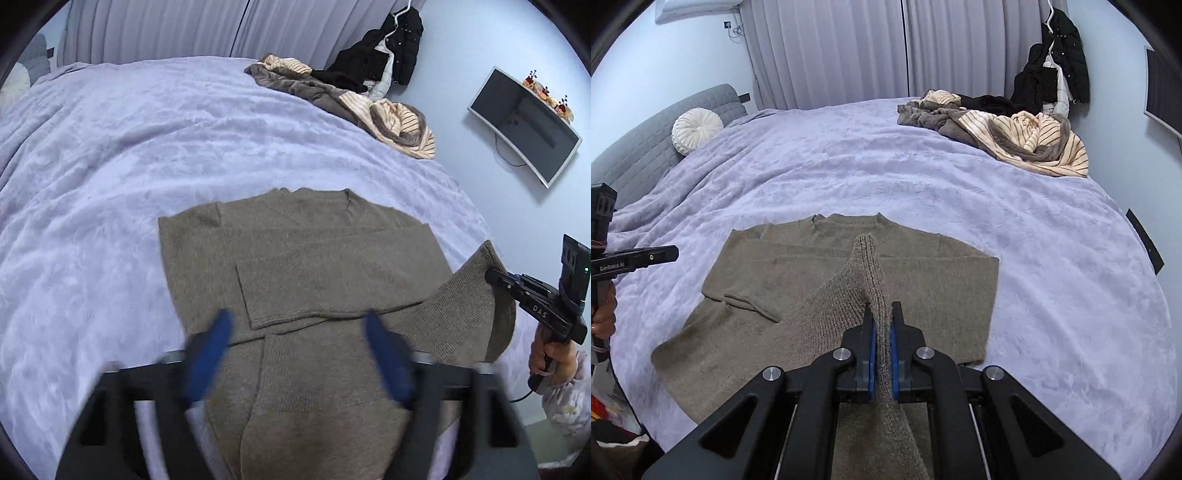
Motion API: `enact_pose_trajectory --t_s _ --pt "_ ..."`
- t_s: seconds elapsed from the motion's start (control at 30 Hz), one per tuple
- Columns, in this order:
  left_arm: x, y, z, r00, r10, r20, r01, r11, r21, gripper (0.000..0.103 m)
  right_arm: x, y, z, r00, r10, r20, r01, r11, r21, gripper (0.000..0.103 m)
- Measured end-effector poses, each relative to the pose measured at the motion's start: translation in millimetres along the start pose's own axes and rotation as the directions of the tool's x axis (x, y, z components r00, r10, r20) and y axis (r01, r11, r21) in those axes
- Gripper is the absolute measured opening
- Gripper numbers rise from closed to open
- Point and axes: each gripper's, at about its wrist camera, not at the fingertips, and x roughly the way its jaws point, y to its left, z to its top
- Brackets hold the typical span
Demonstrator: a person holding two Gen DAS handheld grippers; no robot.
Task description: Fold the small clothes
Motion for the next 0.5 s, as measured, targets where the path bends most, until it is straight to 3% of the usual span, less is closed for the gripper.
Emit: enact_pose_trajectory --t_s 0.03,0.13,0.3,0.4,0.43,0.5 --pt "3 -2 -7 1.000 0.005 0.014 -0.005 1.000 0.021 0.097 3 -3 -8 1.000 -0.001 -0.021 0.001 1.000 0.017 0.006" --pt "26 -9 -21 0.996 0.008 -0.090 -0.002 0.997 0.072 0.097 9 -16 -34 0.998 0.015 -0.067 -0.008 0.995 0.102 0.006" --pt "76 -14 -40 0.961 0.042 -0.274 -0.011 0.993 0.114 0.094 5 -27 -64 0.996 0.038 -0.086 -0.021 0.983 0.185 0.006" --pt "94 -13 -49 0.938 0.033 -0.346 -0.003 0.996 0.085 0.027 5 -27 -70 0.995 0.045 -0.093 -0.025 0.980 0.200 0.006" --pt "90 -15 -49 0.944 0.016 -0.330 0.009 0.997 0.077 0.009 6 -26 -71 0.995 0.043 -0.094 -0.023 0.979 0.201 0.006" --pt "71 -21 -49 0.966 0.004 -0.257 0.018 0.996 0.085 0.009 4 -23 -71 0.996 0.036 -0.087 -0.018 0.980 0.198 0.006"
